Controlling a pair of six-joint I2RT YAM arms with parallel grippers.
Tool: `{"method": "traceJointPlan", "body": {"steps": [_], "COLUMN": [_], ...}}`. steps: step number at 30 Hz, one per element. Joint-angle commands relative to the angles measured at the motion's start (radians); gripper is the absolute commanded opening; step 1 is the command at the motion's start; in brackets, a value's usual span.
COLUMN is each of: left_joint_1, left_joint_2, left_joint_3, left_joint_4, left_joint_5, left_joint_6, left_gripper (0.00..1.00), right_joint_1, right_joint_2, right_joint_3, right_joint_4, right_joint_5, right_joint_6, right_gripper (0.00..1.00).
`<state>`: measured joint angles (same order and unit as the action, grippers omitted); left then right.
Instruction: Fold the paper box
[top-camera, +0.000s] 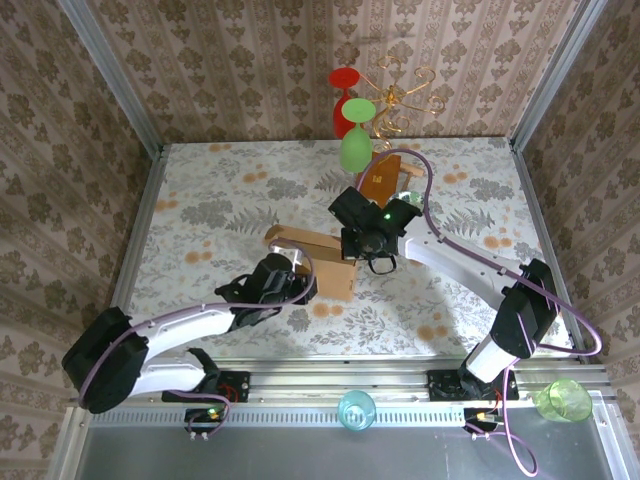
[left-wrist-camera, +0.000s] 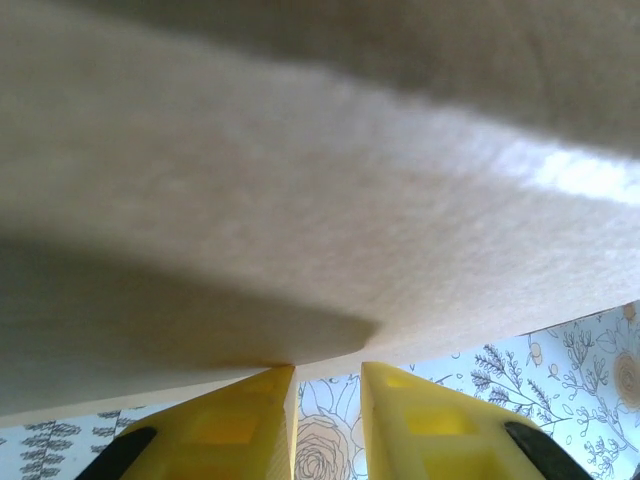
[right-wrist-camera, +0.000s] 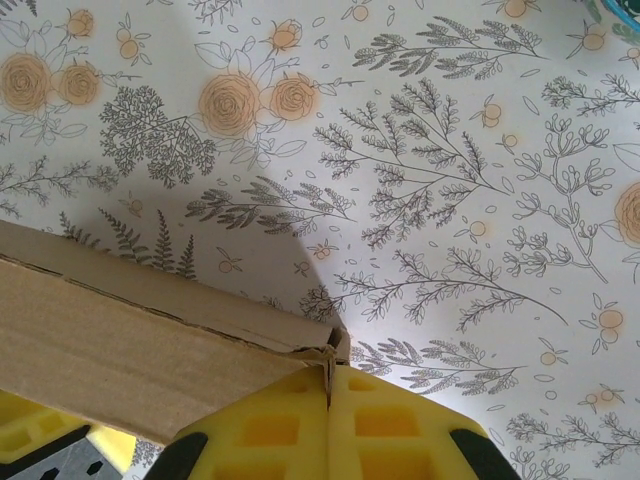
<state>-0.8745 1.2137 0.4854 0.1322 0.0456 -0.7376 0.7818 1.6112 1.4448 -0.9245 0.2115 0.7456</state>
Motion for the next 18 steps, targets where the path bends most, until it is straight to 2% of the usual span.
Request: {"method": "traceJointPlan", "body": {"steps": [1,9,18], "left_joint_1": [0.011,0.016,0.037], "left_joint_2": [0.021,0.035,0.055], "left_joint_3": [0.037,0.050,0.064], "left_joint_4": [0.065,0.073,0.083], "left_joint_5": [0.034,0.052,0.088], "left_joint_6": [0.019,0.029,0.034], "left_gripper": [0.23,0.23,0.23], "right_joint_1": [0.020,0.030,0.043], "right_joint_2": [-0.018,-0.007,-0.011], "right_joint_3": [0.017,0.014,-0.046], "right_joint_4": [-0.039,-0.031,0.010], "right_joint_5": [0.038,0.104,0.110], "right_joint_6": [0.045,0.098,0.238], "right_gripper": [0.00,0.00,0.00]}}
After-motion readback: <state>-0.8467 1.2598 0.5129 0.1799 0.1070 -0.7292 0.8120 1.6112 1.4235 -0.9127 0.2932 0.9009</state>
